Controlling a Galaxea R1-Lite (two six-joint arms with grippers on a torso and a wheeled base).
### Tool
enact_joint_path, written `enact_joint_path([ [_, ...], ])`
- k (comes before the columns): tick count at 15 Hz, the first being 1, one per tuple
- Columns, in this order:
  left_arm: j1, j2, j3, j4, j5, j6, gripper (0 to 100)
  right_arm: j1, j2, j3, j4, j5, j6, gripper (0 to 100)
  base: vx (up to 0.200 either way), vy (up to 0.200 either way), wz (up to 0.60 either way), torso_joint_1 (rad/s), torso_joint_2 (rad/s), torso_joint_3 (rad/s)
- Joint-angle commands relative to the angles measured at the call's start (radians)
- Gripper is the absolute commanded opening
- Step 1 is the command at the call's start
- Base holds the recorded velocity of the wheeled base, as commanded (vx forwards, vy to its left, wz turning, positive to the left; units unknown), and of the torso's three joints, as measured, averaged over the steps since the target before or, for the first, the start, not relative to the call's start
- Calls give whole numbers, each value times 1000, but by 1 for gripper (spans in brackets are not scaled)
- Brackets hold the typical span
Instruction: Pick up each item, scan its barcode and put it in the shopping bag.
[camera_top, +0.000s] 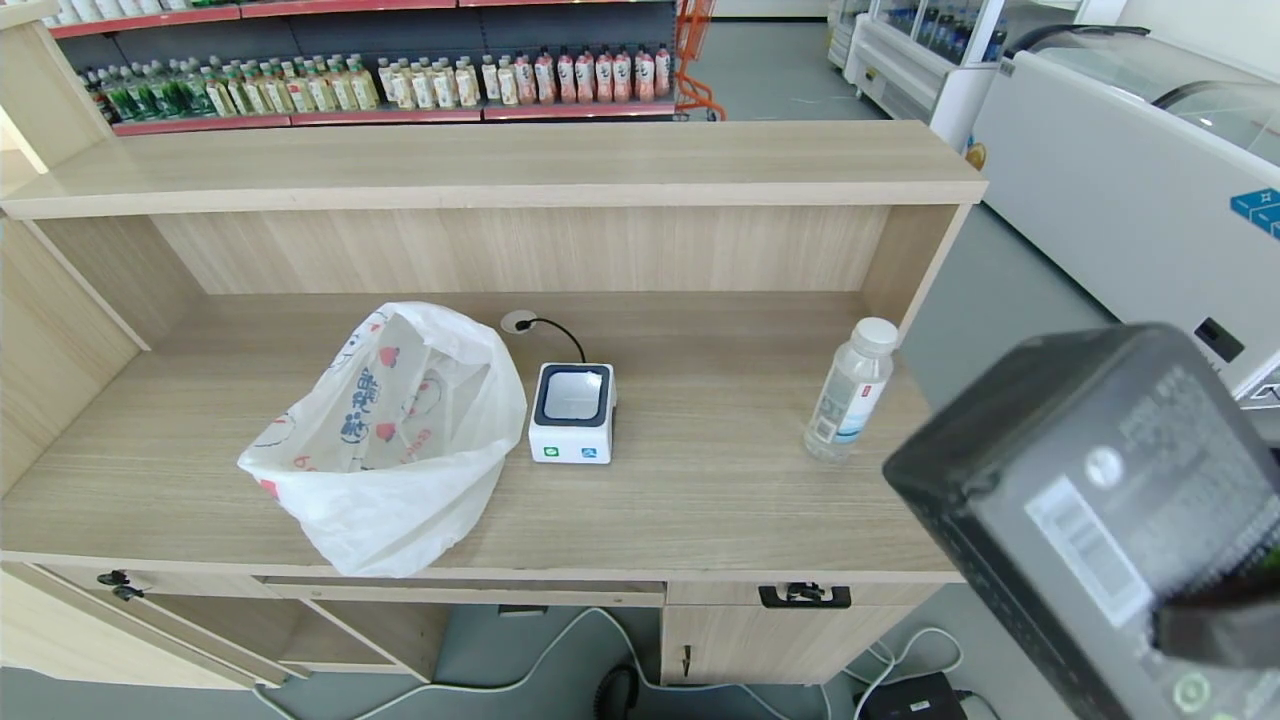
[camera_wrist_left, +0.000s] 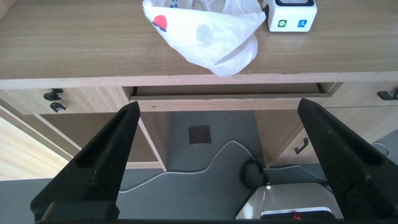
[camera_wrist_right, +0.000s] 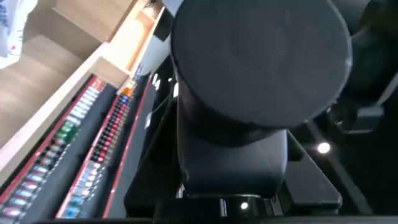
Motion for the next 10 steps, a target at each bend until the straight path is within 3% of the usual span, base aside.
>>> enact_joint_path([
  [1, 0, 0, 0, 0, 0, 0, 100, 39, -51, 42, 1, 3, -20, 0, 0, 0, 0, 0, 0, 0],
  [10, 0, 0, 0, 0, 0, 0, 100, 30, -88, 19, 2, 3, -11, 0, 0, 0, 0, 0, 0, 0],
])
